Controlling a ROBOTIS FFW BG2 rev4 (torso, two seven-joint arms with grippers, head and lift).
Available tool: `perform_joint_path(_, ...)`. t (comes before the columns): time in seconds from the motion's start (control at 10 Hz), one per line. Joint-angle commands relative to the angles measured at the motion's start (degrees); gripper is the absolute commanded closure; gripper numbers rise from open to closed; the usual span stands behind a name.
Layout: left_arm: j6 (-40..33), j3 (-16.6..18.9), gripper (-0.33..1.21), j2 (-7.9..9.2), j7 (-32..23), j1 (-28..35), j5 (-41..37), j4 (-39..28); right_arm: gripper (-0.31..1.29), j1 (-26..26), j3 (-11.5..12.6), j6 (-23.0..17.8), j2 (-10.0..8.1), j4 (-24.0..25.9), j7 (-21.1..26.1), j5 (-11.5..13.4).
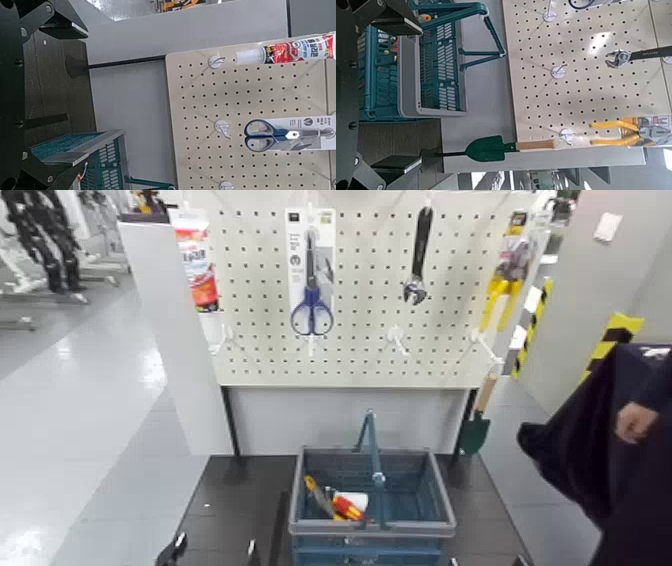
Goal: Put the yellow pliers into the crate.
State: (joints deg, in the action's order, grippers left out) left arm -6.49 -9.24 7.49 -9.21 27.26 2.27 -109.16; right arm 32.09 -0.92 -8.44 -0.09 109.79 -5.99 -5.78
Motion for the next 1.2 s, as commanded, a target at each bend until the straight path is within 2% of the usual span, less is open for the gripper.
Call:
perform_joint_path(0.1, -0.01, 0.01, 0.22, -0.02, 0.25, -0.1, -0.16, 0.0, 0.15, -0.28, 0.4, -0.18, 1.58, -0.2, 0.1, 0.33)
perform_joint_path(0.3, 0.07, 0.19, 0.22, -0.02, 0.6, -0.19, -0.25, 0.09, 0.15, -0.63, 0.48, -0.18, 1.67, -0.2, 0.37, 0.33)
perform_joint_path(0.5, 0.16, 0.19, 0.22, -0.02, 0.69, -0.28, -0.42, 0.09, 0.15, -2.56, 2.33, 1.14, 1.67, 0.07, 0.37, 0.42)
perform_joint_path(0.9, 0.43, 0.01, 0.22, -0.02, 1.21, -0.46, -0.6, 0.17, 0.16, -8.8, 6.73, 7.38, 1.14, 0.6, -4.47, -1.25)
perform_joint_path(1.1, 0.6, -0.08, 0.22, -0.02, 1.39, -0.63, -0.69, 0.17, 0.17, -12.49, 9.01, 10.54, 0.97, 0.6, -8.68, -1.25)
perform_joint_path(1.2, 0.86, -0.08, 0.22, -0.02, 1.65, -0.81, -0.69, 0.17, 0.17, -13.72, 9.71, 10.98, 0.79, 0.6, -8.95, -1.25)
